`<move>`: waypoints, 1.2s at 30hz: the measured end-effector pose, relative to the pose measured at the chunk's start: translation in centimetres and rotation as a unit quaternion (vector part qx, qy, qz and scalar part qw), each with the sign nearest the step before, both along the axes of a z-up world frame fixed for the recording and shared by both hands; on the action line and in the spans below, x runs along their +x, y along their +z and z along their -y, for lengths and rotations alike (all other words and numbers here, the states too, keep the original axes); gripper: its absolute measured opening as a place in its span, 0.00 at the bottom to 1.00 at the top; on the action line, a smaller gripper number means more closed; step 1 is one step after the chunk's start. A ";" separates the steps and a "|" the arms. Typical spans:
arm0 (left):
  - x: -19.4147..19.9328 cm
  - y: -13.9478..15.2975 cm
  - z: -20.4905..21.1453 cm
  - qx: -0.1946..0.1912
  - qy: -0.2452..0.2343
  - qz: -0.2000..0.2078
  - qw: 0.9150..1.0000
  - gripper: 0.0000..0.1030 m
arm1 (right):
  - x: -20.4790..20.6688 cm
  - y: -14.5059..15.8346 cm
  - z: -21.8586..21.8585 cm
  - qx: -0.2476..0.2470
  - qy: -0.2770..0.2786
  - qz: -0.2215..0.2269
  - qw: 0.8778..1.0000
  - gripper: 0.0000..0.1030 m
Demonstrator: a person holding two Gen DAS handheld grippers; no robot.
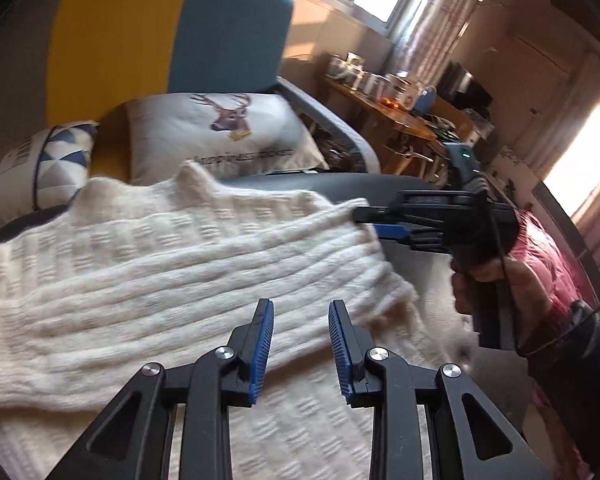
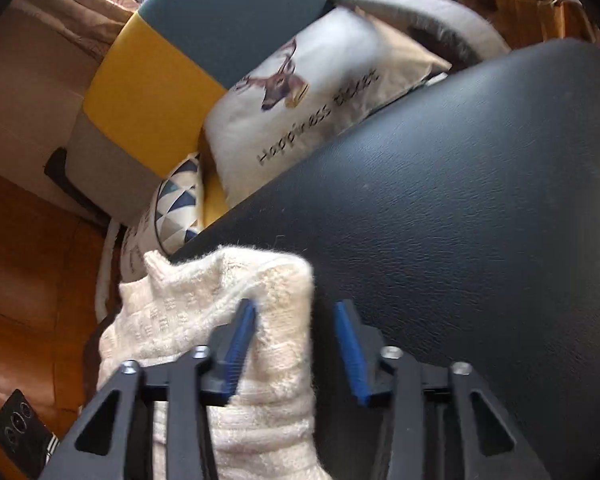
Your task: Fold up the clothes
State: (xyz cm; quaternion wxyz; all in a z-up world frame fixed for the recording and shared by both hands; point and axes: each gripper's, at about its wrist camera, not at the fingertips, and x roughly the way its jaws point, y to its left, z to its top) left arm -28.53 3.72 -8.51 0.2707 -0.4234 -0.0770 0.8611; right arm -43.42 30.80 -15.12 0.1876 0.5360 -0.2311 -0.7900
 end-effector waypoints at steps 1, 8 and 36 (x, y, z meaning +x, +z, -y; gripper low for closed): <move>-0.3 0.0 -1.4 0.003 -0.012 -0.002 1.000 0.28 | -0.1 0.1 0.5 0.014 0.015 -0.003 1.000 0.18; -2.8 -3.9 -9.1 -0.026 -0.075 0.051 0.996 0.28 | -0.2 4.3 2.9 0.085 0.084 -0.091 0.989 0.10; -1.3 -5.1 11.6 -0.037 0.208 0.059 0.976 0.25 | 8.7 1.7 5.8 0.234 0.142 -0.133 0.953 0.19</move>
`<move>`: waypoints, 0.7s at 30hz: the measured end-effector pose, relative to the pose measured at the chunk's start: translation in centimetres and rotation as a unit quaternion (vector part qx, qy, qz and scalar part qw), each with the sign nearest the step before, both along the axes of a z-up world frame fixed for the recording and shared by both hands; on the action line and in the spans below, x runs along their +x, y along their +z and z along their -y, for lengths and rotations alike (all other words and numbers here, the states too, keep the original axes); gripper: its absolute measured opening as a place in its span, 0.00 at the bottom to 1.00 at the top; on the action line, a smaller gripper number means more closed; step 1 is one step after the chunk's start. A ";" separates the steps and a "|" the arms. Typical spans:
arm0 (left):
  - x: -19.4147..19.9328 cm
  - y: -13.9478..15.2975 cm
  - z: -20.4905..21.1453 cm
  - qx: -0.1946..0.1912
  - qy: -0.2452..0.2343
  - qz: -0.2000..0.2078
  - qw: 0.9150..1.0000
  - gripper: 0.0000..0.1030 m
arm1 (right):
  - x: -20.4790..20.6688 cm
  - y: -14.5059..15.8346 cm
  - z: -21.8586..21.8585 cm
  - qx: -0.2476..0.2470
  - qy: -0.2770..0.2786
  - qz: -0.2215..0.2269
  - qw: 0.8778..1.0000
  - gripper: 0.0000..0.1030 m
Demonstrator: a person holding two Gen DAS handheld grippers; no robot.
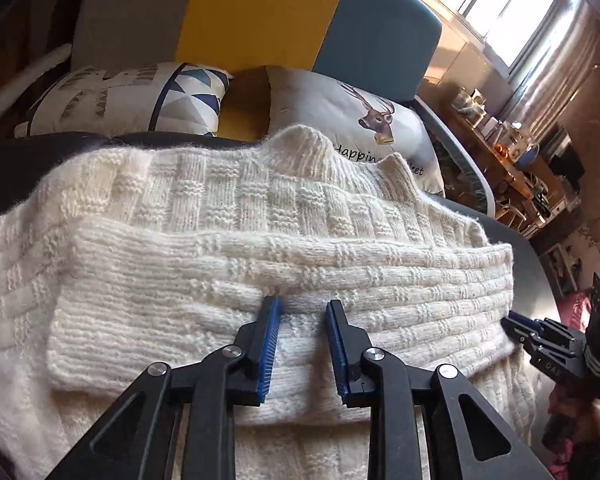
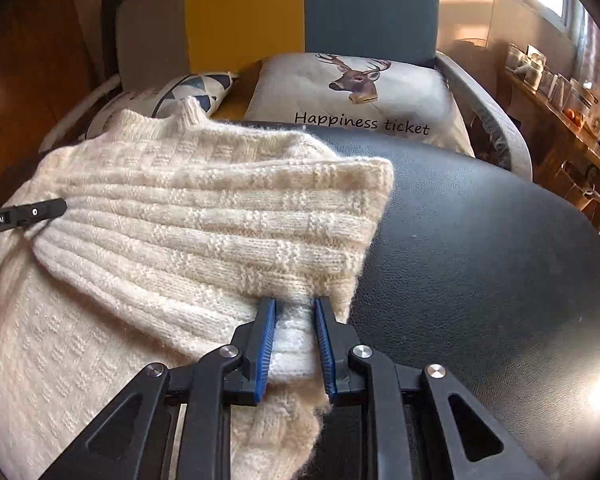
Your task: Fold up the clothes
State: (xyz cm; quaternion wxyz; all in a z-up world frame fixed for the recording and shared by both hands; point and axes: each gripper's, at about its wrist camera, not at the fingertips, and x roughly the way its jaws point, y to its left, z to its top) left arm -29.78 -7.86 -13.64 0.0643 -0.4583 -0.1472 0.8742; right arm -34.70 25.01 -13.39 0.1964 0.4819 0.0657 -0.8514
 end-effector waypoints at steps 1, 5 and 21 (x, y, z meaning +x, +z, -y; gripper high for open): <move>-0.1 0.1 -0.1 -0.002 0.001 0.000 1.000 0.25 | -0.2 0.1 -0.2 -0.010 -0.008 0.006 1.000 0.19; 0.5 1.0 1.3 0.059 0.024 0.013 0.998 0.30 | 0.2 1.4 -0.7 -0.040 -0.048 0.020 0.998 0.22; 25.8 1.7 26.6 0.234 0.313 0.000 0.920 0.50 | 21.5 0.1 11.0 -0.041 0.032 0.016 0.999 0.30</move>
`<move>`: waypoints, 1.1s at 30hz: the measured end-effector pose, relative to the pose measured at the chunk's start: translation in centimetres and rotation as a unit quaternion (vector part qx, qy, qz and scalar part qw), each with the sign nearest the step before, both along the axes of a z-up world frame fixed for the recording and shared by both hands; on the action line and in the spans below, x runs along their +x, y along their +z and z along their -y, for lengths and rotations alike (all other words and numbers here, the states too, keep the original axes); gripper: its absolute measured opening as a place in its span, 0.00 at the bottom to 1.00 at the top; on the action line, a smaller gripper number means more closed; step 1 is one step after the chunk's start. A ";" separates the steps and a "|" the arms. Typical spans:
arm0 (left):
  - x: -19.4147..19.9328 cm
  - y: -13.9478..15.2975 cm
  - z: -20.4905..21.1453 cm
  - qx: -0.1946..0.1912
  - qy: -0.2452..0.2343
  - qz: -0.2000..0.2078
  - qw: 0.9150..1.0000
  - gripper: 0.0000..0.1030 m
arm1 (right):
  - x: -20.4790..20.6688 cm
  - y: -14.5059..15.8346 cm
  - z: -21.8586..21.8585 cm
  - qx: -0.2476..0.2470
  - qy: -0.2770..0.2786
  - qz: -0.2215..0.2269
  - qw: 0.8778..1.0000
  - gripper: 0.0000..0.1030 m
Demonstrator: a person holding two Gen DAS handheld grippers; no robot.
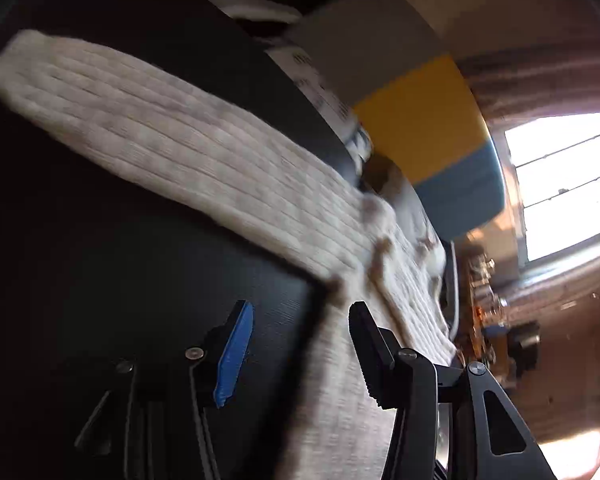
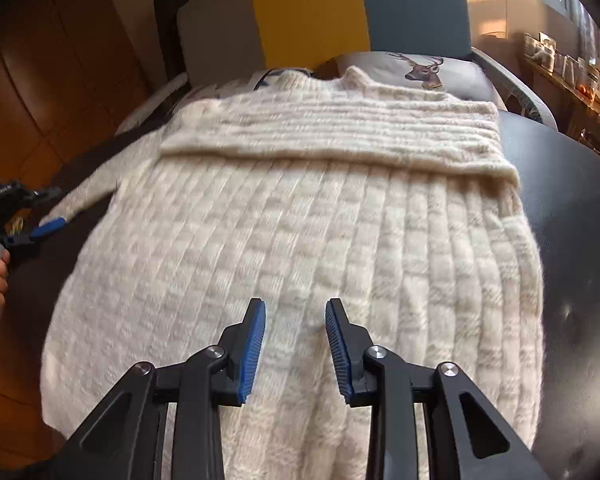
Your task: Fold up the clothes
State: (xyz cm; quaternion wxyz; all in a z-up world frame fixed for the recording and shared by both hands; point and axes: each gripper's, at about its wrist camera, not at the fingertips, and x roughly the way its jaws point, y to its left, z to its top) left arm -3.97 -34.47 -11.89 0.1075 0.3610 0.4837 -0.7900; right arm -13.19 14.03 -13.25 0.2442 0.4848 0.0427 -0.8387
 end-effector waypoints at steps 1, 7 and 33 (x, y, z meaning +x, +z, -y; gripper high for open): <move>1.6 -0.1 2.5 -0.005 0.030 0.006 1.000 0.50 | 0.5 -0.4 0.1 0.005 -0.002 -0.001 1.000 0.30; 8.1 -1.9 14.4 0.045 0.183 0.021 0.982 0.50 | 1.4 -0.6 1.5 0.057 -0.020 -0.029 0.998 0.31; 5.0 -1.9 19.4 0.062 0.246 0.008 0.967 0.07 | -1.3 2.4 1.8 0.028 -0.021 0.000 0.999 0.26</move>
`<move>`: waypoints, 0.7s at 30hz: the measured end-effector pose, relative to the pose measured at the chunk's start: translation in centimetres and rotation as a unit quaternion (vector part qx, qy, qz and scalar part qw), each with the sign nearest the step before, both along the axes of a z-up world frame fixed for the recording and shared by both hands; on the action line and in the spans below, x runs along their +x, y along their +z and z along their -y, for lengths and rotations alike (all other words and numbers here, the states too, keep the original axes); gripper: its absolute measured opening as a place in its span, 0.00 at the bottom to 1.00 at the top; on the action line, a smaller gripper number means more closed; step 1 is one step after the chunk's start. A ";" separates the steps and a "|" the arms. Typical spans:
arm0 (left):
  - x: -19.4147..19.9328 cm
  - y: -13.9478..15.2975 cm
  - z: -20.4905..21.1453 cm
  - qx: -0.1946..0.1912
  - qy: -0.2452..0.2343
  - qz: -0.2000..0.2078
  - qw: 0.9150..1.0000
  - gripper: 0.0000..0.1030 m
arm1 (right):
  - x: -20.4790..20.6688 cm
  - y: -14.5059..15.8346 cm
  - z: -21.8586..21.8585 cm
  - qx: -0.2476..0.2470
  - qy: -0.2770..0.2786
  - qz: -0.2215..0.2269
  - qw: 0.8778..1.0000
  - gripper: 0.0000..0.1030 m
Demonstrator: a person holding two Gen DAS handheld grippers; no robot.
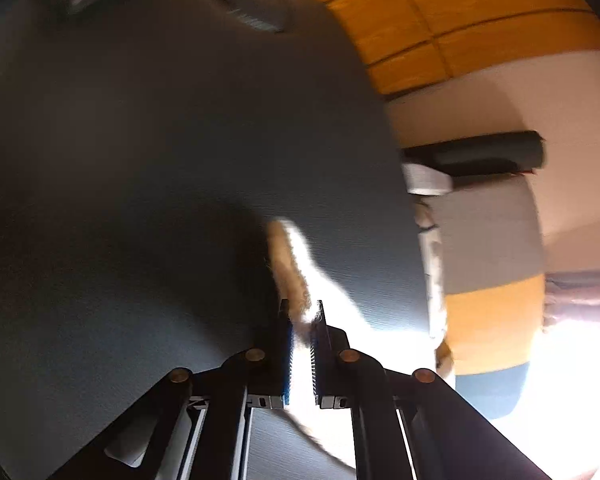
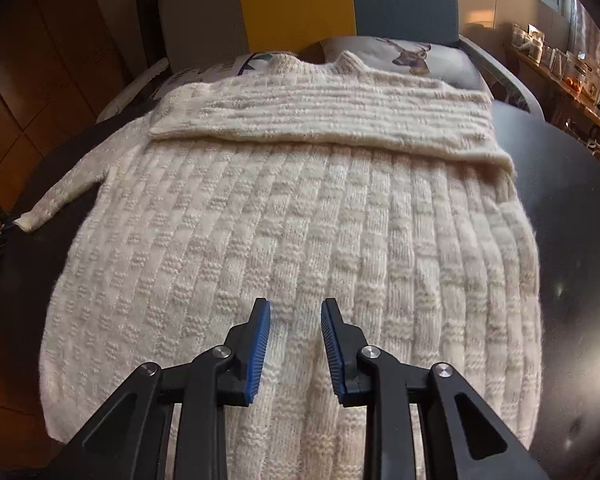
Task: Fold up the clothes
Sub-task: 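Grasp the other sleeve cuff with the left gripper and lift it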
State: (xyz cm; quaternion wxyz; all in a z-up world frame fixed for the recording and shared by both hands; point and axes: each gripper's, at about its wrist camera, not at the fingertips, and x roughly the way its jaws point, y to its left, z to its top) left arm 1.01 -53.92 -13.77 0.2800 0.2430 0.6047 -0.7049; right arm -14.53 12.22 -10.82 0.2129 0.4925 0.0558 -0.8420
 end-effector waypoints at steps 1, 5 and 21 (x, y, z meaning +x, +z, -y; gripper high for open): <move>-0.6 1.1 -0.4 -0.005 -0.009 -0.011 1.000 0.07 | -0.7 0.7 0.2 -0.001 0.006 -0.009 1.000 0.26; -3.7 5.5 -3.2 -0.026 -0.056 -0.058 0.996 0.07 | -5.3 0.8 0.8 0.026 0.008 0.000 1.000 0.26; -21.2 15.7 -17.7 -0.034 -0.253 -0.154 0.955 0.07 | -14.5 1.4 0.2 -0.002 0.023 0.037 0.999 0.24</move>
